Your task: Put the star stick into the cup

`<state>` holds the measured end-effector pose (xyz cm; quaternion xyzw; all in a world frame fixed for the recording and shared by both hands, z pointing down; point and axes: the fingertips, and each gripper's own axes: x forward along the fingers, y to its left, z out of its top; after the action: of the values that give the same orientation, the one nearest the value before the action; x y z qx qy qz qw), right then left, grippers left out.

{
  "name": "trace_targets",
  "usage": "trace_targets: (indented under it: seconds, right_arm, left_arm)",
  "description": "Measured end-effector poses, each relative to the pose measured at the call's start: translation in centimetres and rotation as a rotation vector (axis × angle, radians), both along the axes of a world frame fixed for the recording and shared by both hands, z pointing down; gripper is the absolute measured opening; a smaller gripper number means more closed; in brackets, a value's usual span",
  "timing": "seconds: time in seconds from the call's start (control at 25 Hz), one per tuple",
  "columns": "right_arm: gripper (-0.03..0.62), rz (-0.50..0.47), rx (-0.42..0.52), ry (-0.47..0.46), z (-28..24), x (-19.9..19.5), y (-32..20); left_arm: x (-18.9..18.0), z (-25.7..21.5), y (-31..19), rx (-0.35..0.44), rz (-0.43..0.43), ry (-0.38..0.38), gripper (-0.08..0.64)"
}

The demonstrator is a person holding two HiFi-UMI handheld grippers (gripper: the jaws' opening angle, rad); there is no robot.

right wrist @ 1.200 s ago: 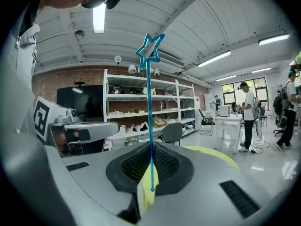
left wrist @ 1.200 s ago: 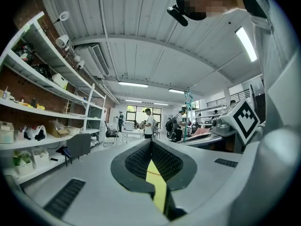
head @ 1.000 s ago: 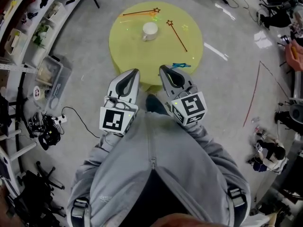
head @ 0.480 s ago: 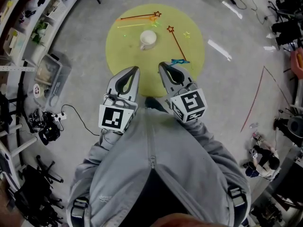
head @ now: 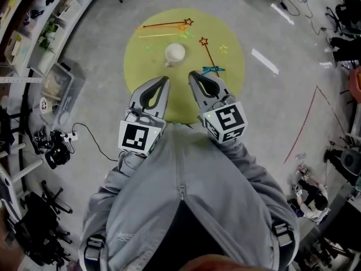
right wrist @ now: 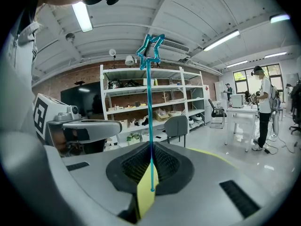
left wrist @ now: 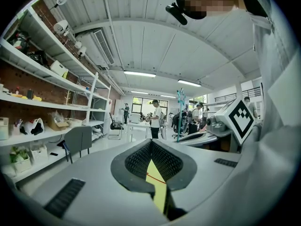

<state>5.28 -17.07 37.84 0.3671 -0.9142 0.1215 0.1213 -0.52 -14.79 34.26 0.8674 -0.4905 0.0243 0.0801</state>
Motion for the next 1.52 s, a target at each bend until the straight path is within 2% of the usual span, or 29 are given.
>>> trace_targets:
  seconds: [0.28,0.56,0.72,0.8,0.96,1.12,1.52]
  right_arm:
    - [0.037,-0.006,0.000,-0.002,0.2,-0.3,-0.4]
    - [0.037,0.025,0.005,-0.003,-1.0,-1.1,-0.7]
    - [0.037,0.054,0.007,-0.010,-1.7,-1.2,-1.2]
    - [0.037,0.072,-0.001,-0.009,-1.5,-1.1,-1.5]
    - [0.037,0.084,-0.016,0.000,-1.0,-1.3,-2.6]
    - [0.037,0.089,-0.036,0.009,-0.3,-1.7,-3.6]
    - [0.037,0.077,-0.071,0.031,2.4,-3.3,-7.6]
  left_arm:
    - [-0.6,-0.2,-0.5,0.008,-0.008,0.003,0.017]
    - [-1.3,-0.4,-0.9,0.007,0.042,-0.014,0.017]
    - [-1.8,-0.7,-1.5,-0.066,0.058,-0.037,0.017]
    - [-1.9,-0.7,-1.9,-0.078,0.072,-0.046,0.017]
    - [-1.6,-0.4,-2.9,-0.027,0.101,0.007,0.017]
    - [-1.6,0.7,-3.6,-0.068,0.122,-0.005,0.017]
    - [-2.4,3.5,-6.7,-0.076,0.151,0.008,0.017]
